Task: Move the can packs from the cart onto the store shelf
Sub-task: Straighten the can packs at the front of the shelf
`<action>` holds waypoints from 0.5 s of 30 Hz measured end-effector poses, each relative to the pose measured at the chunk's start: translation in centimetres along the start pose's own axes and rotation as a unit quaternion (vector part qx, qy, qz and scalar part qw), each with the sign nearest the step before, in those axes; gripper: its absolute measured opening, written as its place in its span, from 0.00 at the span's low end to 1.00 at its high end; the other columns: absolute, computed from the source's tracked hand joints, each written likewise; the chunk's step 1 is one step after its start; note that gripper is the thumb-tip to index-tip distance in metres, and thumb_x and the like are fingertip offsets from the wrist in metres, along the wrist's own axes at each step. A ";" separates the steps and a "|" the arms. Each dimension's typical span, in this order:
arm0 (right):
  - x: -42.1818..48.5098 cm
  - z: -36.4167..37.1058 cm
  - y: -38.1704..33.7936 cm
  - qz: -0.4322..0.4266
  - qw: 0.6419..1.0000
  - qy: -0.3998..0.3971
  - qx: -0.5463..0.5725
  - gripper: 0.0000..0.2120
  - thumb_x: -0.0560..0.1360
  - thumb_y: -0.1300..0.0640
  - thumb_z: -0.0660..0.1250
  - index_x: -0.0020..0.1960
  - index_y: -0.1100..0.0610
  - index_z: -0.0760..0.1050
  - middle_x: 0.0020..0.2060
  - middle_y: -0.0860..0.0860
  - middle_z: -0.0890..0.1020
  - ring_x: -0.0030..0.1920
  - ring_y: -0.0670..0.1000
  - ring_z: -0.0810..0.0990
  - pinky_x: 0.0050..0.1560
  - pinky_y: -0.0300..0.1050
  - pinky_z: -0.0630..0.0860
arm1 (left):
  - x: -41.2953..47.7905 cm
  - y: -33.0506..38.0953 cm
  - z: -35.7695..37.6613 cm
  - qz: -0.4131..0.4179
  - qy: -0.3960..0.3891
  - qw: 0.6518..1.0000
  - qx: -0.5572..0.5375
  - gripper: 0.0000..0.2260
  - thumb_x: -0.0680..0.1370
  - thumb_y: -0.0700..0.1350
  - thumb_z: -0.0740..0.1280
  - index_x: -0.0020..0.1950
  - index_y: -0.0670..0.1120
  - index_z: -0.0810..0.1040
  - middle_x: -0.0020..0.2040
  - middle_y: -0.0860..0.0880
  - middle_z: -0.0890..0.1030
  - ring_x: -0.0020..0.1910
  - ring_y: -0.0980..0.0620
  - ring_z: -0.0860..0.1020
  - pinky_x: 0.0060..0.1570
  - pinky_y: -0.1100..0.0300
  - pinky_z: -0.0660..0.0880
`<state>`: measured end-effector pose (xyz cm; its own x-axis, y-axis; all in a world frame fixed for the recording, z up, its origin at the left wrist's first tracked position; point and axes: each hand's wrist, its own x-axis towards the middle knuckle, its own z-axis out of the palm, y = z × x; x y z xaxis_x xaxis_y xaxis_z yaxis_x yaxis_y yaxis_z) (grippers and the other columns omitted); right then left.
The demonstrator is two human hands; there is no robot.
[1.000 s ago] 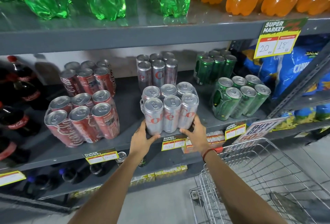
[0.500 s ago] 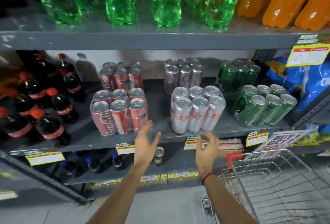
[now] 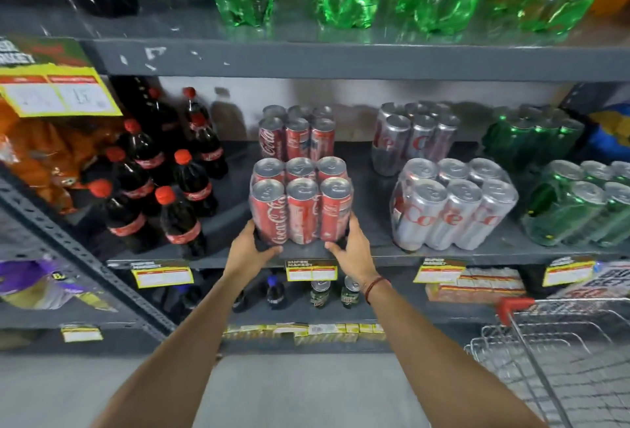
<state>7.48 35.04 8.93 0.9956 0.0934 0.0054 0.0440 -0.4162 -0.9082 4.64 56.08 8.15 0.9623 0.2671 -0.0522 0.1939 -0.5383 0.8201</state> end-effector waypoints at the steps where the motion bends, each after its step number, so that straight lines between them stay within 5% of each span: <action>1: -0.1 0.2 0.1 -0.002 1.000 0.019 0.001 0.36 0.69 0.66 0.71 0.72 0.59 0.59 0.64 0.57 0.76 0.64 0.54 0.74 0.62 0.36 0.64 | 0.0 0.0 0.1 0.004 0.005 1.000 0.005 0.30 0.67 0.46 0.76 0.66 0.44 0.68 0.59 0.46 0.80 0.53 0.50 0.77 0.49 0.60 0.70; 9: -1.4 1.9 0.5 0.010 0.997 0.075 0.004 0.36 0.68 0.64 0.73 0.71 0.58 0.60 0.62 0.58 0.77 0.63 0.56 0.75 0.67 0.53 0.70 | -0.2 -1.3 -0.5 0.016 -0.013 1.000 0.006 0.26 0.69 0.46 0.74 0.63 0.46 0.69 0.54 0.49 0.81 0.51 0.50 0.78 0.46 0.60 0.71; 15: -1.9 2.0 0.2 0.009 0.996 0.085 -0.007 0.36 0.67 0.65 0.73 0.71 0.58 0.61 0.61 0.58 0.78 0.61 0.56 0.76 0.66 0.54 0.72 | -1.1 -1.2 -0.6 0.026 -0.008 0.999 0.020 0.26 0.70 0.47 0.73 0.65 0.45 0.68 0.57 0.47 0.81 0.52 0.49 0.78 0.47 0.58 0.72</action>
<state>5.47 36.57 7.89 0.9959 -0.0670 0.0615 0.0269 -0.4294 -0.9027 3.24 56.93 7.61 0.9740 0.2258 -0.0201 0.1516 -0.5828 0.7983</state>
